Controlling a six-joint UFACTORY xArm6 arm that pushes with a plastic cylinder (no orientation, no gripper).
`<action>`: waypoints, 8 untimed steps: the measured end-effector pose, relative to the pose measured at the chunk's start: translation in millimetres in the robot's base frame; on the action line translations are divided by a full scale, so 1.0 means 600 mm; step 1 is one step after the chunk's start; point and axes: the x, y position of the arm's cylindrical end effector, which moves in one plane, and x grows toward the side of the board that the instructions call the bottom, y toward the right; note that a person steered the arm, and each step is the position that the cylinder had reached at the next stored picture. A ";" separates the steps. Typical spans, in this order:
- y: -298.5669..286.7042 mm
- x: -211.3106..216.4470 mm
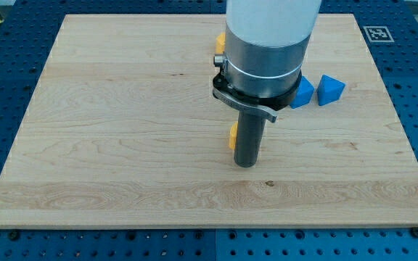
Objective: Place the yellow heart left to the green star
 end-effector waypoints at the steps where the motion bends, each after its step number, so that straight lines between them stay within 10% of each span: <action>1: -0.002 -0.013; 8: 0.027 -0.081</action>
